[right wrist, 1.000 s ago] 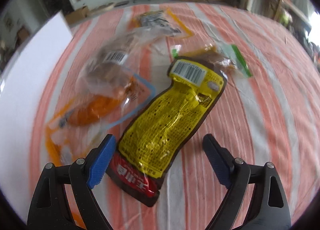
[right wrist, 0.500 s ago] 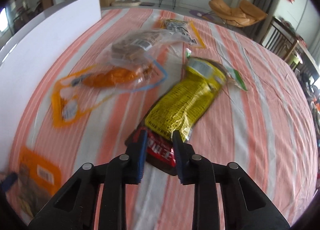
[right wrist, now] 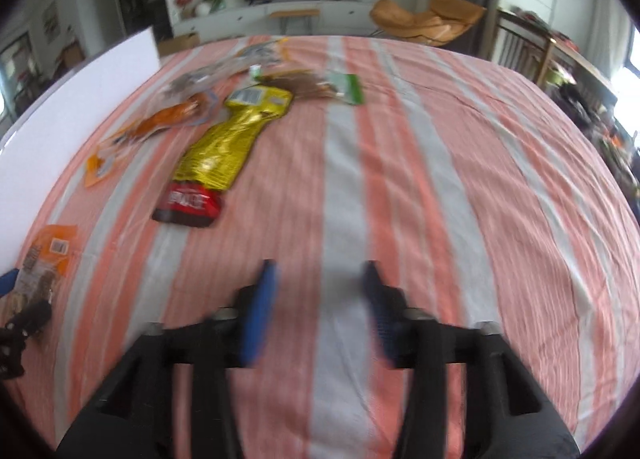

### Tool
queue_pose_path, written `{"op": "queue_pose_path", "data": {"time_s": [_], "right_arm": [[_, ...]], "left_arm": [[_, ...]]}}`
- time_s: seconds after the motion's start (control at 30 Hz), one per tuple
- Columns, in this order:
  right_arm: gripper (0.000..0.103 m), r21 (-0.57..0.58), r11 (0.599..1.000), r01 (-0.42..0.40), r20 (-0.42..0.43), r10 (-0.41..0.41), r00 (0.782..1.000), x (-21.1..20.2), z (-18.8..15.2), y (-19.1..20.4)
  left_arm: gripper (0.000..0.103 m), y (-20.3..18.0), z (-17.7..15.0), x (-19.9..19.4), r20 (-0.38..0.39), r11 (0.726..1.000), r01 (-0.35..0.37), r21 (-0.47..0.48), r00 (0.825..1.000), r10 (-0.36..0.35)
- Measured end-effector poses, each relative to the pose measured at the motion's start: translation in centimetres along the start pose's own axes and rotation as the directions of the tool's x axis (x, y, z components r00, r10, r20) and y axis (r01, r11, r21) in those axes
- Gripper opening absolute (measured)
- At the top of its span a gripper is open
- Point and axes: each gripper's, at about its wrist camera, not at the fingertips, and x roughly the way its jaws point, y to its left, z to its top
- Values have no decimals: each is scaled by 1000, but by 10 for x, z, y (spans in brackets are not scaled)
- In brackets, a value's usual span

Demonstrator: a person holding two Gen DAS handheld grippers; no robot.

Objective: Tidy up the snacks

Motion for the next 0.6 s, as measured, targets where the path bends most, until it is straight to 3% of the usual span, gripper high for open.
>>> {"op": "queue_pose_path", "data": {"time_s": [0.13,0.3,0.6], "right_arm": [[76,33,999,-34,5,33,999,0,3,-7],[86,-33,999,-7,-19,6,1000,4,1,5],[89,-32,999,-19,-22,18,1000,4,-2,4]], "left_arm": [[103,0,1,1,0,1000,0,0,1000,0],[103,0,1,1,0,1000,0,0,1000,0],[103,0,1,1,0,1000,1,0,1000,-1]]}}
